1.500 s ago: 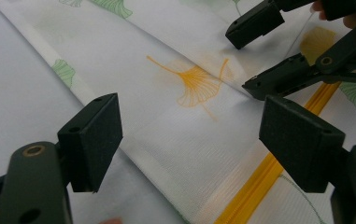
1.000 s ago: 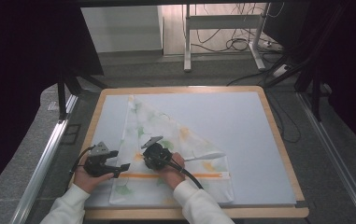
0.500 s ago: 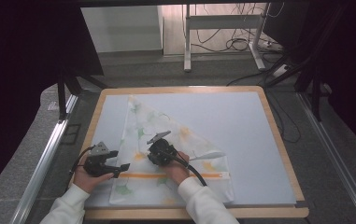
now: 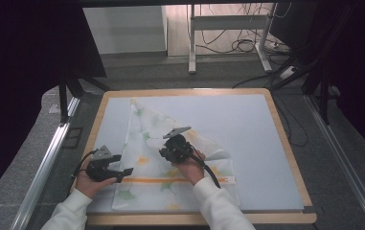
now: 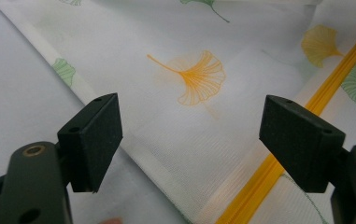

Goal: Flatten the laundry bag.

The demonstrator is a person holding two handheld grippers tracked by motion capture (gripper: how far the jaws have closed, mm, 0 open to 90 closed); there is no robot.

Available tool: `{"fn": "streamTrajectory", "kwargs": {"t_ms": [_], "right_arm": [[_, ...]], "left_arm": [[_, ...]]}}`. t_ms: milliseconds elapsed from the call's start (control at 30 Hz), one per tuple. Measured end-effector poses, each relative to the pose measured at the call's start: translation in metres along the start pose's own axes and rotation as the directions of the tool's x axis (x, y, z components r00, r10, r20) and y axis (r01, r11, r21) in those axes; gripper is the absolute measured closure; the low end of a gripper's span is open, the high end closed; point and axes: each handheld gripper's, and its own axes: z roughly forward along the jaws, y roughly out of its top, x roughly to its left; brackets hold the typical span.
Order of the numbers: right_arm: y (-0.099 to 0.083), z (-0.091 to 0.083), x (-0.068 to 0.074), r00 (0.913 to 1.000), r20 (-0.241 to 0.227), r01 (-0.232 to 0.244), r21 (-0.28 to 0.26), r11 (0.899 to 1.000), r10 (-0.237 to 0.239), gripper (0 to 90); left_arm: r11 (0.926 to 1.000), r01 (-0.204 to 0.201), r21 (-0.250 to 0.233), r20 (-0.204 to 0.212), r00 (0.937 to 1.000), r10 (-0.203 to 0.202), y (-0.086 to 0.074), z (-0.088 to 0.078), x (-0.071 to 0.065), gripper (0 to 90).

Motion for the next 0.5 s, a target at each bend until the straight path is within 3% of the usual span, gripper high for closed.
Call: {"fn": "streamTrajectory", "kwargs": {"t_ms": [500], "right_arm": [[0.004,-0.026,-0.027,0.998,0.048,-0.039,-0.045,0.998,0.041,85.7]], "left_arm": [[1.0,0.0,0.001,-0.002,1.0,0.0,0.0,0.0,0.0,21.0]]}}
